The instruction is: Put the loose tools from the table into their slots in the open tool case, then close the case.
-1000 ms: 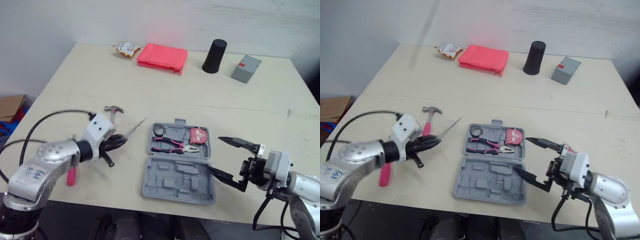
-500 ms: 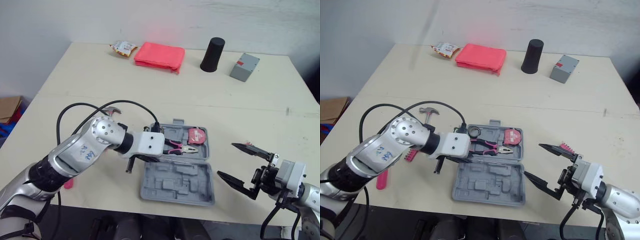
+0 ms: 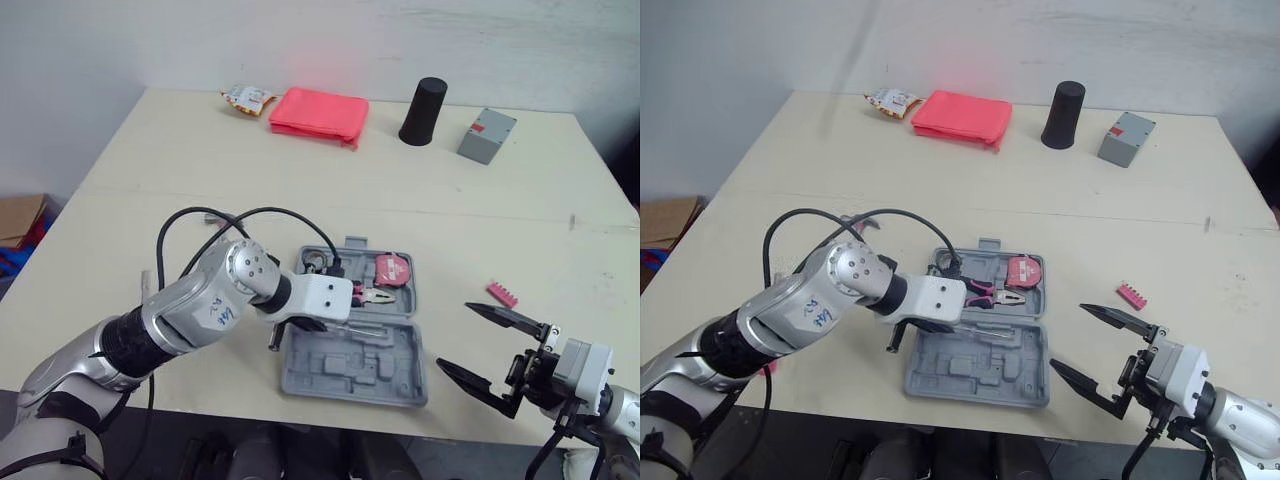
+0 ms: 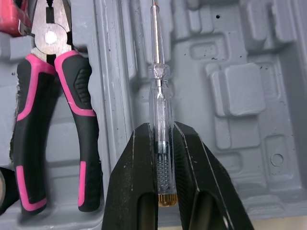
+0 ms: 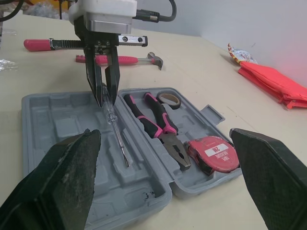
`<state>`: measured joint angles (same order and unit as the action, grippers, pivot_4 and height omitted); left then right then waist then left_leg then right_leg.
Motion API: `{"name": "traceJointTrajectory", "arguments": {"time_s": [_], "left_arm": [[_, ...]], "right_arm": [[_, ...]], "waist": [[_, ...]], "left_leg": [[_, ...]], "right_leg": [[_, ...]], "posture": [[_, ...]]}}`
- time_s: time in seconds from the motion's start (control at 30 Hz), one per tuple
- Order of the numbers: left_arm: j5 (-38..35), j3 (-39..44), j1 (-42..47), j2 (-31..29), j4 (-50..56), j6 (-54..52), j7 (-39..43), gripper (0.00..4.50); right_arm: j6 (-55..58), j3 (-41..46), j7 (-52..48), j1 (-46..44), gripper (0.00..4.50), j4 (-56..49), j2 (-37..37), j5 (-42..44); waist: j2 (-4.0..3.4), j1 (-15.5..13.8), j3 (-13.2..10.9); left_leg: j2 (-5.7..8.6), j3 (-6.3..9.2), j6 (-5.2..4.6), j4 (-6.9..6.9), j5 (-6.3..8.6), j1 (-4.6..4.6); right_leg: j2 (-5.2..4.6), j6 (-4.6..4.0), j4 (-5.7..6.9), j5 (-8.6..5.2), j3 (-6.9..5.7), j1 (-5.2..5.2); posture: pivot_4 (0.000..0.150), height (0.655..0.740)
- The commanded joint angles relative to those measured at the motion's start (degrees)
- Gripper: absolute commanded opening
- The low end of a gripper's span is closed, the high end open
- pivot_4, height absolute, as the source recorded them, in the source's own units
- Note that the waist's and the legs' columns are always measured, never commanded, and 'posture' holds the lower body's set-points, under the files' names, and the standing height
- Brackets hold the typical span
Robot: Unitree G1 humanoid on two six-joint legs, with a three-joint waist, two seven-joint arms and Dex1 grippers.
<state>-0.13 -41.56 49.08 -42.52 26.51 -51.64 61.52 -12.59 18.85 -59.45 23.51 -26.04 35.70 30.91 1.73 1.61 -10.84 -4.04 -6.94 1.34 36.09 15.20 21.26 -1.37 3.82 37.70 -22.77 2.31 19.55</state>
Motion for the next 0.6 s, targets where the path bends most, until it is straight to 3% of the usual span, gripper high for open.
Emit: {"name": "traceJointTrajectory", "arguments": {"time_s": [0.03,0.6], "left_arm": [[2.2,-0.5,0.9,0.9,1.1,-1.1,-1.2,0.06],[5.8,-1.1,0.0,-0.6,-0.6,0.8,-1.7,0.06]], "right_arm": [[-1.1,1.7,0.1,0.4,4.5,-2.7,0.2,1.1],[2.2,1.8,2.6,0.4,4.5,-6.4,0.8,1.4]], "waist": [[0.0,0.0,0.0],[0.0,0.0,0.0]], "left_leg": [[0.0,0.0,0.0,0.0,0.0,0.0],[0.03,0.02,-0.03,0.0,-0.05,-0.02]], "right_leg": [[0.0,0.0,0.0,0.0,0.0,0.0],[-0.04,0.0,0.07,0.01,-0.01,-0.01]], "posture": [[0.15,0.74],[0.15,0.74]]}}
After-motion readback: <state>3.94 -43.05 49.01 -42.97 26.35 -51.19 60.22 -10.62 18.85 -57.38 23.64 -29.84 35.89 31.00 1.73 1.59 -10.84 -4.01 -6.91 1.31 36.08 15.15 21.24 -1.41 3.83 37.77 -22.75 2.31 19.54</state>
